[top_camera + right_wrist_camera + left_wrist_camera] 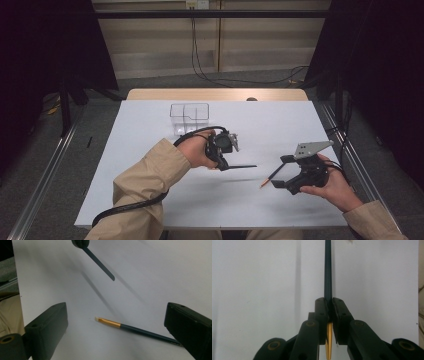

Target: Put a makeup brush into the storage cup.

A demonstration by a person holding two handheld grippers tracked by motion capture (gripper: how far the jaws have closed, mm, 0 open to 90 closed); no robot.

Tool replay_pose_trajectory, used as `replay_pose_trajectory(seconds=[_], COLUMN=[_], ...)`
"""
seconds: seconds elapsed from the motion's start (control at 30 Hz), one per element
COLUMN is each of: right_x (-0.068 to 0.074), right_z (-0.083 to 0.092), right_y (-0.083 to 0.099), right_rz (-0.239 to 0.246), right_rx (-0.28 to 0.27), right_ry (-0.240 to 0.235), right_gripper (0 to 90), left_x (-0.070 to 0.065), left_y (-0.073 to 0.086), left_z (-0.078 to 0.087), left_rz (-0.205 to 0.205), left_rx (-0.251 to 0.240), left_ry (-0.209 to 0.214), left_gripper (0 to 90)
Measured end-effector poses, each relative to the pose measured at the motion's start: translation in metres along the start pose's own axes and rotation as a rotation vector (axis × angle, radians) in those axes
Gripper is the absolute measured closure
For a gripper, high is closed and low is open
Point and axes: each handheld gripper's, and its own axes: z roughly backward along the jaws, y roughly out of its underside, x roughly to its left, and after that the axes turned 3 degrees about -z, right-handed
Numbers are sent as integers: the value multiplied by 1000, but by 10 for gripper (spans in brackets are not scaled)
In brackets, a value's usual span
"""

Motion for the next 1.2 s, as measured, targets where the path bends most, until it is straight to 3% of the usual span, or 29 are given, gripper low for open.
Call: replay_pose_trajectory(seconds=[0.5,0.8,1.2], right_x=[4,7,8], right_z=[-11,-18,-31], right_y=[-22,-34,-46], right_rz=[63,109,182], right_rx=[138,176,222], right_ry=[-54,-91,-91], right_gripper=[205,338,448], left_x=[-6,-7,-13], left_y=[-10,-17,-26], left_z=[-3,-5,0], left_rz=[-37,-58,-81], left_rx=[5,2,-30], left_ry=[16,22,53], left_gripper=[834,834,834])
